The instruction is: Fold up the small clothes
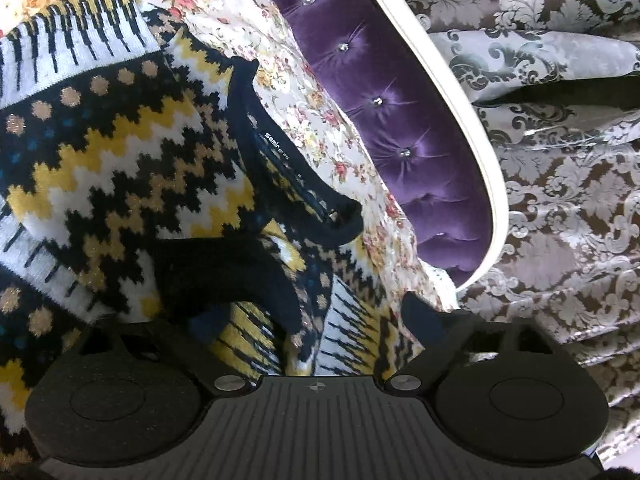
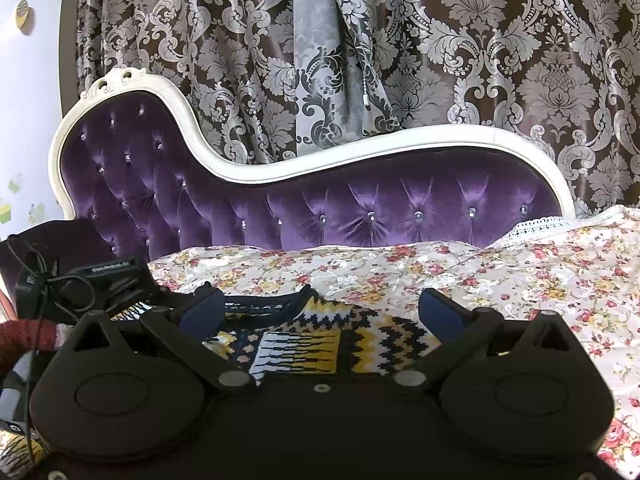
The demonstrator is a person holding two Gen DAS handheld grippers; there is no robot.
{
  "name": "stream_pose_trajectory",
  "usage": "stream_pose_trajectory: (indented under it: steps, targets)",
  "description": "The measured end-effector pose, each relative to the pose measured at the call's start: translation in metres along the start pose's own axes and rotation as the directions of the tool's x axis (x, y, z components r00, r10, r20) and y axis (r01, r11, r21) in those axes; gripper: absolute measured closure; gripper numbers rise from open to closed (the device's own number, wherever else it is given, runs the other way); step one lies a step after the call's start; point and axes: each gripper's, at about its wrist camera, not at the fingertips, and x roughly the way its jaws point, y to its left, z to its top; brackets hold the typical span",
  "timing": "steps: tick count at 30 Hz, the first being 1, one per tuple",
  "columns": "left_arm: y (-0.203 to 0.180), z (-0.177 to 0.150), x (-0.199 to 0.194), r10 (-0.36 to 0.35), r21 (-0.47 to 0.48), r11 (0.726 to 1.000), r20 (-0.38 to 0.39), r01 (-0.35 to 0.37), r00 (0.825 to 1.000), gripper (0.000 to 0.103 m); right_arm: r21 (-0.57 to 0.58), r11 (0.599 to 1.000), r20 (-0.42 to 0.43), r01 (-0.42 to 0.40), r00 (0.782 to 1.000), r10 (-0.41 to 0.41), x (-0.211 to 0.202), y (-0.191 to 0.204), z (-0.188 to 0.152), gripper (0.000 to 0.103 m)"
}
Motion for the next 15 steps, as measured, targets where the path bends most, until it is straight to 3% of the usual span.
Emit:
stream_pose_trajectory:
  steps: [1,2,3,8,12,15]
  targets:
    - [0.000,0.000,0.000,0.016,0.002,1.000,0.012,-0.016,1.000,0.062,0.005,1.000,0.000,0.004,1.000,-0.004,0.000,-0.002,0.000,0.000]
    - [-0.001,0.000,0.000,0.046,0.015,0.999,0.032,-0.047,0.998,0.087,0.011,1.000,-0.001,0.008,1.000,-0.008,0.000,-0.004,0.000,0.000]
    - [-0.003,-0.001,0.000,0.073,0.040,0.996,0.047,-0.075,0.996,0.098,0.021,1.000,-0.003,0.015,1.000,-0.015,0.000,-0.007,0.001,0.000]
    - [-0.042,-0.005,-0.013,0.115,0.287,0.947,0.128,-0.147,0.985,0.098,0.084,0.994,-0.004,0.069,0.998,-0.069,-0.001,-0.027,0.003,0.000]
    - [-0.092,-0.003,-0.039,0.046,0.473,0.873,0.167,-0.121,0.985,0.098,0.182,0.975,-0.007,0.124,0.992,-0.125,-0.003,-0.051,0.004,0.000]
    - [-0.124,0.000,-0.064,-0.031,0.563,0.823,0.185,-0.080,0.982,0.098,0.208,0.966,-0.017,0.157,0.988,-0.157,-0.003,-0.061,0.003,0.000]
